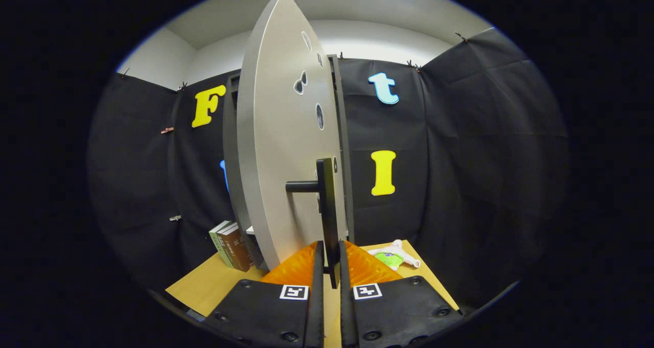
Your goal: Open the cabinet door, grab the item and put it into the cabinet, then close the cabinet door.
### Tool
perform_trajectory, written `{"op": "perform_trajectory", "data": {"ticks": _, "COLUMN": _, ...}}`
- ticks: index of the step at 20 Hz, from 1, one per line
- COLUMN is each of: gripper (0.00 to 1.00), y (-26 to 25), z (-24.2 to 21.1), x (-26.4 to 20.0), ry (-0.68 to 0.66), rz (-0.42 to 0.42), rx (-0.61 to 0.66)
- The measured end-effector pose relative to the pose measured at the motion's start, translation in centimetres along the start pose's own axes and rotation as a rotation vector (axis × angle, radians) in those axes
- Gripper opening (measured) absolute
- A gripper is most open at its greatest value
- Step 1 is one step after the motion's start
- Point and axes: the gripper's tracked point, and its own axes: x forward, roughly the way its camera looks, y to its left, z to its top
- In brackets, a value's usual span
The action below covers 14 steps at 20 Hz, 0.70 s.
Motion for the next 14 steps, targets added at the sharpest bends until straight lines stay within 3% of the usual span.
{"op": "perform_trajectory", "data": {"ticks": 9, "gripper": 0.12, "y": -4.1, "z": 1.1, "x": -2.3, "ry": -0.033, "rz": -0.100, "rx": 0.009}}
{"op": "perform_trajectory", "data": {"ticks": 14, "gripper": 0.12, "y": -0.8, "z": 3.2, "x": -5.6, "ry": -0.118, "rz": -0.067, "rx": -0.011}}
